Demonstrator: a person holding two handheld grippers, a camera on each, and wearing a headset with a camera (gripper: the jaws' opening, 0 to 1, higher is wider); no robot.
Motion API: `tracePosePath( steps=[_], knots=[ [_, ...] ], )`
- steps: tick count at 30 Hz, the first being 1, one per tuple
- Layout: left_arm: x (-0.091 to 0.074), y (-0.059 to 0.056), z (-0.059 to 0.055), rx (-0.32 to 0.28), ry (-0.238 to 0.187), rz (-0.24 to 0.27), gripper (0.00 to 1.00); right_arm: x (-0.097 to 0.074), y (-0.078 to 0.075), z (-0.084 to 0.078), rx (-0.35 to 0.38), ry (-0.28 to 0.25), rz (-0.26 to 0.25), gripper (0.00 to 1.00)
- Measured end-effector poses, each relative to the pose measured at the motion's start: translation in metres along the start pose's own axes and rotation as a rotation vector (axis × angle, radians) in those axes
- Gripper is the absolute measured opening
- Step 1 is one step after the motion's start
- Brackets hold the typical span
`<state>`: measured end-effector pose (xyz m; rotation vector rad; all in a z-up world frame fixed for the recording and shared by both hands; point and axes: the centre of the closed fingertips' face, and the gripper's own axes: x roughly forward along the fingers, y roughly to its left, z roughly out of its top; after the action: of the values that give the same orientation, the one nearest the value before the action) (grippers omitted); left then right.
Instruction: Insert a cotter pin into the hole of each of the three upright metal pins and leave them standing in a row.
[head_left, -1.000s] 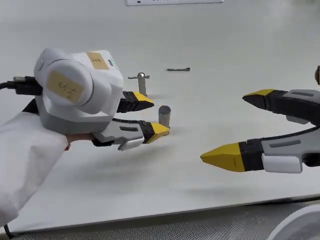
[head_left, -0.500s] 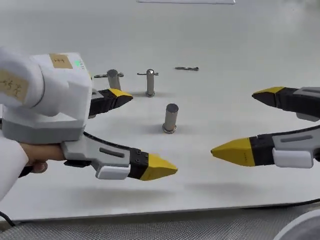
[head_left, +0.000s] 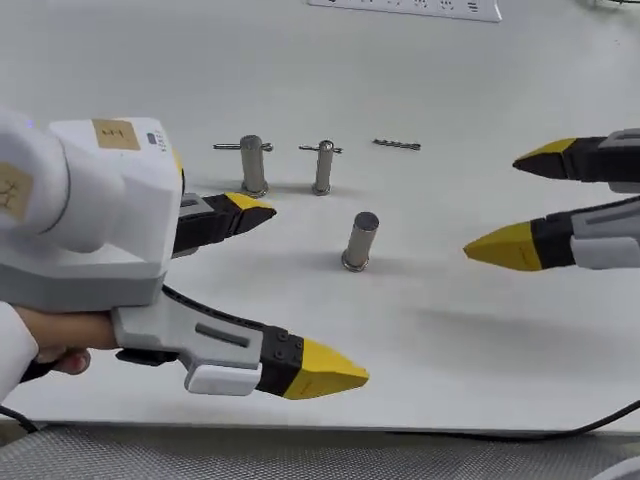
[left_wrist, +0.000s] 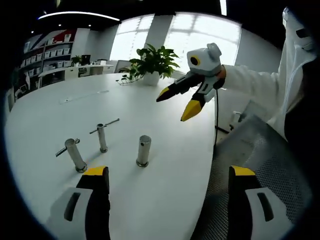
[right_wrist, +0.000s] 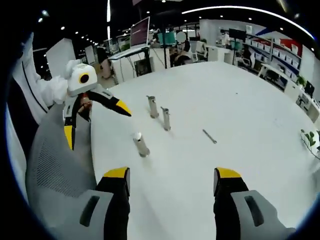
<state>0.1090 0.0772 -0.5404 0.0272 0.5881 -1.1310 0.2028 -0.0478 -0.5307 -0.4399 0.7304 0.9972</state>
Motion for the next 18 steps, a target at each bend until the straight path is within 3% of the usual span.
tracePosePath(
  steps=[4, 7, 14, 18],
  knots=[
    [-0.003, -0.003, 0.002, -0.039, -0.009, 0.003, 0.98, 0.012, -0.017, 0.001, -0.065, 0.047, 0.009, 0.58],
    [-0.007, 0.001, 0.001, -0.045, -0.014, 0.019, 0.98, 0.025, -0.034, 0.003, -0.082, 0.068, 0.007, 0.54],
    [-0.017, 0.004, 0.000, -0.063, -0.027, 0.053, 0.97, 0.056, -0.049, 0.008, -0.110, 0.129, 0.046, 0.49],
    [-0.020, 0.004, -0.003, -0.061, -0.018, 0.062, 0.97, 0.073, -0.054, 0.008, -0.140, 0.166, 0.054, 0.42]
  ],
)
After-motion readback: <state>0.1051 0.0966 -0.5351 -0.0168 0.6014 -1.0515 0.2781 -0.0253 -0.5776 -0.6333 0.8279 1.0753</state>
